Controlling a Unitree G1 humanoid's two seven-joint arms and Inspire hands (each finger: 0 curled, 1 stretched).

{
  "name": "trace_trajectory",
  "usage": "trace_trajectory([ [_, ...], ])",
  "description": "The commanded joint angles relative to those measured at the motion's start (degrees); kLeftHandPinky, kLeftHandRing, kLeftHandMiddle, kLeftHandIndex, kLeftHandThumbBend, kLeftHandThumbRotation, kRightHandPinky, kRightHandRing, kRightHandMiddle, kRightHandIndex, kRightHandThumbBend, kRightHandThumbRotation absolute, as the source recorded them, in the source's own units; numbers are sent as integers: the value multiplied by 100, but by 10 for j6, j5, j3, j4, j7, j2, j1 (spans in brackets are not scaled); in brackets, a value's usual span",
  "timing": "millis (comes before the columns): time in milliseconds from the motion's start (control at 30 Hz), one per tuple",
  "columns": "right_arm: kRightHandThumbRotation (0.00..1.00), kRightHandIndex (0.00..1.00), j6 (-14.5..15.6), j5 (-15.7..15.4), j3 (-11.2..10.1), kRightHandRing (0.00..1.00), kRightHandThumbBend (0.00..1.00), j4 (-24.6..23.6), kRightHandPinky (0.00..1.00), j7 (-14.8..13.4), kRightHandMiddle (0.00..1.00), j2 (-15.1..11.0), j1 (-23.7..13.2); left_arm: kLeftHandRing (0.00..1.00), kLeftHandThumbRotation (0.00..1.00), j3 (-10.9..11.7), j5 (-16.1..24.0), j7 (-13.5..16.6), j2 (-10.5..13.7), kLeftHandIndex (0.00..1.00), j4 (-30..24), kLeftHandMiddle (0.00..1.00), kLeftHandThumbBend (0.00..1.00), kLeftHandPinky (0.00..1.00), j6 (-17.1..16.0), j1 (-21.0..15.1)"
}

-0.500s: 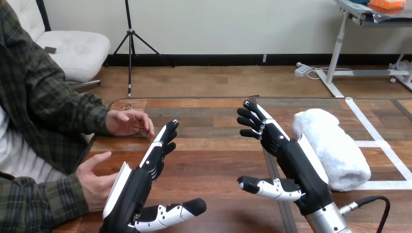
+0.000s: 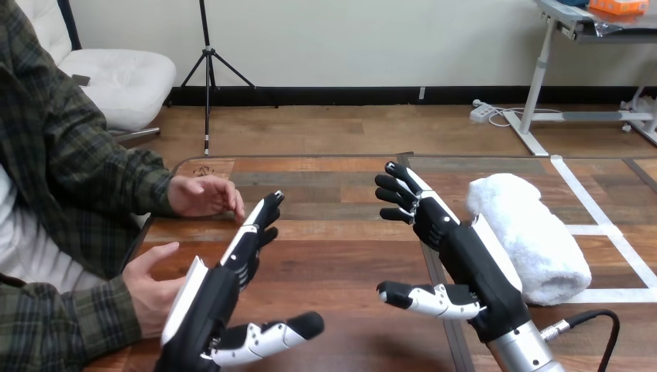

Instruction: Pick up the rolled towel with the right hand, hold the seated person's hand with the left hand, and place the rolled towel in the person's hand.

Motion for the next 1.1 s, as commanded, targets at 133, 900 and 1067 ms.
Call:
trace_trajectory([
  [133, 51, 95, 25, 34, -3, 89, 100, -45, 83, 24, 92, -11, -20, 97, 52, 13, -27, -6, 16, 95, -43, 97, 100, 94, 13, -41],
  [900, 55, 95, 179, 52, -23, 92, 100, -237, 87, 45, 92, -94, 9, 95, 51, 17, -23, -8, 12, 94, -57, 95, 100, 92, 27, -42],
  [1067, 53, 96, 261, 61, -30, 92, 100, -328, 88, 46, 93, -127, 24, 94, 52, 17, -13, -4, 11, 93, -58, 95, 100, 90, 26, -42],
])
